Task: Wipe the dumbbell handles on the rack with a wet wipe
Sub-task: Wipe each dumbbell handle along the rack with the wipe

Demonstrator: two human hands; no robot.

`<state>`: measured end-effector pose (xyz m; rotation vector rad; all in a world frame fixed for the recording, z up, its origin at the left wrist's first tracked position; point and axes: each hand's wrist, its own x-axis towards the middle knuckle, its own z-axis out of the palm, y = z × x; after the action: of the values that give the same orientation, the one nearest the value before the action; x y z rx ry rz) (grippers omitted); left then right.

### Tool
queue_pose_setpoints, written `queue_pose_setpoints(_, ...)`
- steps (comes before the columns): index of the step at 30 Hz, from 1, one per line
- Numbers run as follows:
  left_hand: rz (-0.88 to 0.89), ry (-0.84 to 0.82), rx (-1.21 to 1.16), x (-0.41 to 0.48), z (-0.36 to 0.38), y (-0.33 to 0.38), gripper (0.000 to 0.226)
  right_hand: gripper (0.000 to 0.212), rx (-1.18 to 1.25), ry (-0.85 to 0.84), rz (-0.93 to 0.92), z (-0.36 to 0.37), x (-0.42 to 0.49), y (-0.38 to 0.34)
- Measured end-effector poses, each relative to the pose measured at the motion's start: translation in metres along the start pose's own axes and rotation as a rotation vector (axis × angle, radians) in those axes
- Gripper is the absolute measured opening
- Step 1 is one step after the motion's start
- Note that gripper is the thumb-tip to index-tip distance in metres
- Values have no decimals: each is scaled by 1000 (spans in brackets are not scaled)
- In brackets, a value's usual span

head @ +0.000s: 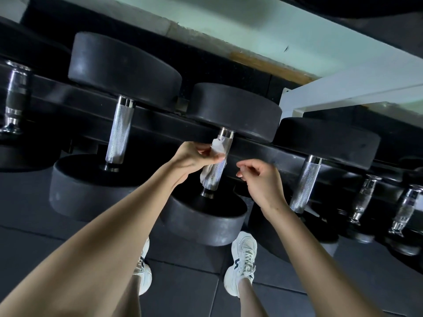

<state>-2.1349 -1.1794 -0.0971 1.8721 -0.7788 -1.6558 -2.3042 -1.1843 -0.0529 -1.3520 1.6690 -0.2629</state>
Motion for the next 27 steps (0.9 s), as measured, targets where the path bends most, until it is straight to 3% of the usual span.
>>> queue_pose_setpoints(4, -48, -36, 44, -3, -3, -1, 42, 23, -22, 14, -13, 4, 0, -1)
queue_pose_setpoints(7, -82, -89, 11, -9, -4, -6, 38, 22, -76, 38, -134, 10, -3, -10)
queue_pose_setpoints(10, -76, -100, 137, -14, -7, -3, 20, 35, -287, -13, -288, 21, -3, -24)
queue_pose_setpoints(13, -61, -124, 307, -16, -11, -9, 29, 29, -507, -3, -350, 34, 3, -28)
queue_pose_setpoints(15, -100, -230, 240, -20, -16, -16, 21, 13, -626, 133, -454, 45, 7, -22)
queue_pose_setpoints(17, -149, -312, 161, -25, -23, -17, 15, 14, -753, 162, -516, 53, 6, -14)
queue_pose_setpoints(19, -195, -329, 148, -25, -31, -16, 29, 23, -829, 134, -576, 55, 1, -3)
queue_pose_setpoints(23, -334, -356, -109, -16, -31, -9, 62, 23, -899, 112, -695, 48, -2, -2)
queue_pose_setpoints(27, -275, -331, -249, 0, -29, 10, 60, 15, -928, 297, -775, 44, 20, -12)
